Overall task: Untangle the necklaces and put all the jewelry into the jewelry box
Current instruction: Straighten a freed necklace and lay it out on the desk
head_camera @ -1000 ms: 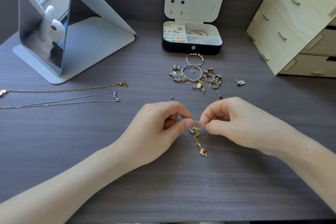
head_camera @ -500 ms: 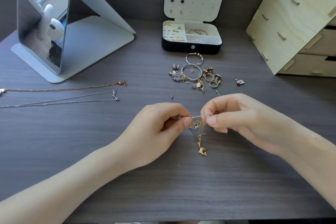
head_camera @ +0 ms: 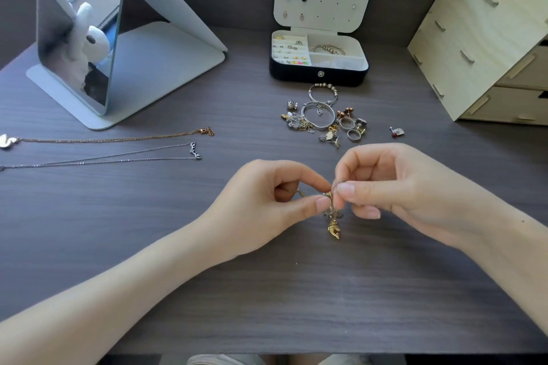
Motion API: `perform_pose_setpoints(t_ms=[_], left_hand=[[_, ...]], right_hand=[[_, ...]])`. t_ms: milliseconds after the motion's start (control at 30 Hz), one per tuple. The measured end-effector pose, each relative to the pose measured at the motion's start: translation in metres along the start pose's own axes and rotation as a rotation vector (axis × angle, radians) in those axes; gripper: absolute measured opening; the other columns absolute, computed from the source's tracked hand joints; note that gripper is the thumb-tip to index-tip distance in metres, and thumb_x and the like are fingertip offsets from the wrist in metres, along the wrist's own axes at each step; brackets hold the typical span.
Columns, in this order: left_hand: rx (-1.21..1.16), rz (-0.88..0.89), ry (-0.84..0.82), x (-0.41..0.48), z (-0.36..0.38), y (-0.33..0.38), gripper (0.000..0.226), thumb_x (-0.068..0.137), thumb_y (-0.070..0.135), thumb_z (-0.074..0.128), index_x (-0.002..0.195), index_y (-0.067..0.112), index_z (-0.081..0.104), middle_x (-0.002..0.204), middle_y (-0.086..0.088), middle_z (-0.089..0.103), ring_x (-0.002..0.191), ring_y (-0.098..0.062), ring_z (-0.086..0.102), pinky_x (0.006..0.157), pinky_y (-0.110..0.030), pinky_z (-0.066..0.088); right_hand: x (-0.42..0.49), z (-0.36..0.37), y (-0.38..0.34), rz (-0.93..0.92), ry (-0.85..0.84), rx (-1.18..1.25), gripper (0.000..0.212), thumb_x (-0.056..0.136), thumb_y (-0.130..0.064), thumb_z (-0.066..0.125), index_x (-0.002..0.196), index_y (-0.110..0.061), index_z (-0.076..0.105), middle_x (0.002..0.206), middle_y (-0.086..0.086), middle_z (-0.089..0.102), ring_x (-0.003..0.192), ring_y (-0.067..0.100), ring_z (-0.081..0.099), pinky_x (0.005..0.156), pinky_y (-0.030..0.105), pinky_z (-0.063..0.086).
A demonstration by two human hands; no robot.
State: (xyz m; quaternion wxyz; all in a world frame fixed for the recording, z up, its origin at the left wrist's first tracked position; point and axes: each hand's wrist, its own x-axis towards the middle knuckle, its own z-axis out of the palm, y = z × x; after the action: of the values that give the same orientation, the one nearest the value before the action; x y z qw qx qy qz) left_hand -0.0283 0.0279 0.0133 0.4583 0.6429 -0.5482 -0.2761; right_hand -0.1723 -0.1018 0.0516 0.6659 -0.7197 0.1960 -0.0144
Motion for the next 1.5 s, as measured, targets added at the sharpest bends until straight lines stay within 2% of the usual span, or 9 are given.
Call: perform_pose_setpoints(t_ms=[67, 233, 367, 533, 867, 1033, 1167, 1300, 1500], left_hand=[[-0.001, -0.019, -0.002, 0.000, 0.000, 0.002, 0.002, 0.081, 0.025, 0.072, 0.083, 0.026, 0.072, 0.051, 0.008, 0.024, 0.050, -0.008, 0.023, 0.049, -0.018, 0.018], [0.082, -0.018, -0.012, 0.000, 0.004, 0.004, 0.020, 0.081, 0.027, 0.072, 0.069, 0.038, 0.060, 0.044, 0.008, 0.028, 0.046, -0.007, 0.028, 0.047, -0.015, 0.022], [0.067, -0.027, -0.021, -0.001, 0.003, 0.003, 0.011, 0.080, 0.026, 0.072, 0.073, 0.024, 0.064, 0.045, 0.010, 0.030, 0.045, -0.006, 0.028, 0.047, -0.014, 0.022], [0.037, -0.040, -0.015, -0.002, 0.001, 0.000, 0.008, 0.073, 0.028, 0.059, 0.067, 0.024, 0.056, 0.049, 0.010, 0.031, 0.048, -0.006, 0.029, 0.048, -0.015, 0.023], [-0.032, -0.074, -0.037, -0.002, -0.003, 0.000, 0.012, 0.072, 0.027, 0.059, 0.067, 0.016, 0.057, 0.056, 0.002, 0.031, 0.051, -0.009, 0.025, 0.050, -0.020, 0.023], [-0.075, -0.074, -0.056, -0.003, -0.004, 0.000, 0.007, 0.072, 0.027, 0.061, 0.072, 0.021, 0.059, 0.055, 0.003, 0.030, 0.051, -0.010, 0.024, 0.050, -0.020, 0.022], [-0.059, -0.076, -0.053, -0.002, -0.005, -0.002, 0.007, 0.072, 0.026, 0.059, 0.074, 0.019, 0.057, 0.060, -0.011, 0.031, 0.054, -0.012, 0.025, 0.052, -0.024, 0.023], [-0.004, -0.042, -0.041, -0.003, -0.003, -0.002, 0.008, 0.072, 0.021, 0.057, 0.065, 0.021, 0.053, 0.057, 0.004, 0.029, 0.055, -0.011, 0.025, 0.052, -0.022, 0.024], [0.040, -0.018, -0.027, -0.003, -0.002, 0.000, 0.007, 0.070, 0.019, 0.057, 0.064, 0.018, 0.052, 0.055, 0.006, 0.027, 0.055, -0.011, 0.024, 0.051, -0.021, 0.022]], right_hand=[[0.000, 0.001, -0.001, 0.003, -0.011, -0.017, 0.003, 0.074, -0.010, 0.064, 0.071, -0.012, 0.064, 0.068, 0.009, 0.066, 0.048, 0.013, 0.041, 0.049, 0.020, 0.041], [0.000, 0.002, -0.004, 0.012, -0.013, -0.043, 0.005, 0.074, -0.013, 0.065, 0.071, -0.015, 0.068, 0.070, 0.010, 0.066, 0.047, 0.014, 0.039, 0.049, 0.019, 0.041], [0.000, 0.006, -0.009, 0.034, 0.014, -0.070, 0.003, 0.074, -0.014, 0.067, 0.071, -0.014, 0.067, 0.067, 0.009, 0.067, 0.045, 0.013, 0.037, 0.046, 0.019, 0.036], [-0.001, 0.007, -0.013, 0.099, 0.104, -0.132, 0.012, 0.076, -0.010, 0.075, 0.073, -0.007, 0.063, 0.058, 0.006, 0.061, 0.043, 0.008, 0.037, 0.044, 0.019, 0.027], [-0.004, 0.011, -0.013, 0.158, 0.144, -0.165, 0.009, 0.083, -0.009, 0.064, 0.074, -0.009, 0.063, 0.058, 0.005, 0.061, 0.041, 0.007, 0.035, 0.043, 0.019, 0.027], [-0.006, 0.010, -0.011, 0.123, 0.173, -0.133, 0.010, 0.085, -0.004, 0.061, 0.075, -0.004, 0.062, 0.062, 0.002, 0.065, 0.042, 0.005, 0.044, 0.044, 0.021, 0.037], [-0.007, 0.008, -0.007, 0.109, 0.212, -0.091, 0.012, 0.088, -0.002, 0.057, 0.076, -0.004, 0.059, 0.067, 0.005, 0.067, 0.048, 0.009, 0.045, 0.042, 0.020, 0.037], [-0.006, 0.009, -0.003, 0.114, 0.241, -0.028, 0.013, 0.089, -0.001, 0.055, 0.076, -0.004, 0.057, 0.066, 0.007, 0.064, 0.049, 0.012, 0.041, 0.041, 0.021, 0.034], [-0.005, 0.013, -0.001, 0.137, 0.288, -0.016, 0.016, 0.090, -0.002, 0.055, 0.074, -0.005, 0.057, 0.078, 0.009, 0.065, 0.053, 0.013, 0.050, 0.041, 0.022, 0.038]])
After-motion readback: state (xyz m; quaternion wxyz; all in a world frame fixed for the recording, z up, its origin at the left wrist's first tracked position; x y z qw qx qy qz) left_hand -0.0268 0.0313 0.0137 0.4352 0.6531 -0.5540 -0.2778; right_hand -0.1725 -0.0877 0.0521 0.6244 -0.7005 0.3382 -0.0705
